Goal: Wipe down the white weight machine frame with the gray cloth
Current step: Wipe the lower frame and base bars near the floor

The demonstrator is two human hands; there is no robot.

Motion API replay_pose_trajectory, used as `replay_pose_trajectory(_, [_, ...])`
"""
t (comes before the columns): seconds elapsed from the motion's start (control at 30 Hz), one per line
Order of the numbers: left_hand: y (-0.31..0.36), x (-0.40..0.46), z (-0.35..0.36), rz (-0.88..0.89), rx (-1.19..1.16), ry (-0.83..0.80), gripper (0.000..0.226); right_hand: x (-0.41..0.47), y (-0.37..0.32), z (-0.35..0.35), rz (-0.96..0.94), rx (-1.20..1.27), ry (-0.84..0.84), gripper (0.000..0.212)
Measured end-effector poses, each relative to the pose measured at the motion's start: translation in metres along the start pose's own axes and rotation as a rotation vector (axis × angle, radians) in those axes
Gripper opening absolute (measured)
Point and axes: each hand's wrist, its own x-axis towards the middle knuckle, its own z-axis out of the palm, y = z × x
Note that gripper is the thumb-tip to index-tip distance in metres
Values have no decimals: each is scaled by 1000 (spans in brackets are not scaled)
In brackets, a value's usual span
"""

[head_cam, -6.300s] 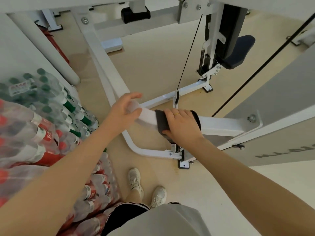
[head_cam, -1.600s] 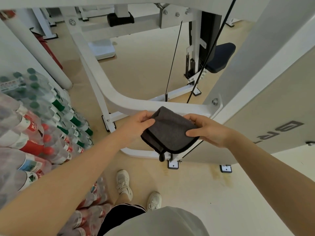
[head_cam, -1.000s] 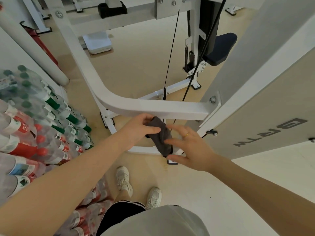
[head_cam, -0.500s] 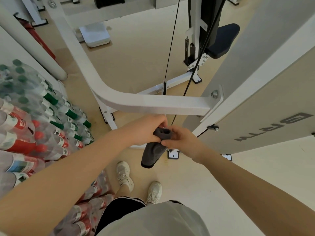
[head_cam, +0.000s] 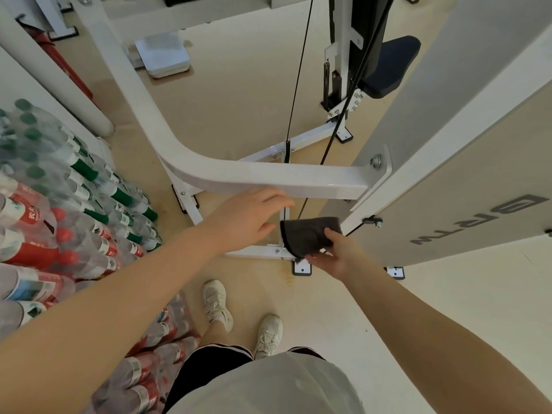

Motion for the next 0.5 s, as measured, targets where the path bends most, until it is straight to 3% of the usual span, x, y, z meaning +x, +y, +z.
replay_pose_trajectory(0.07, [-1,-5,-1,-8,29,90,52,3,-8,9,4,197,-21,39])
replay_pose_trajectory(0.2, [-8,-11,0,-138,241,327,49,-2,-21,22,-70,411,-272,24])
replay_pose_trajectory(0.33, [-24,-12,0,-277,266,345,45,-5,-11,24,-117,481,-376,20])
replay_pose_trajectory(0.5, [-30,-13,1,-278,311,346,47,2,4,50,-72,453,-481,19])
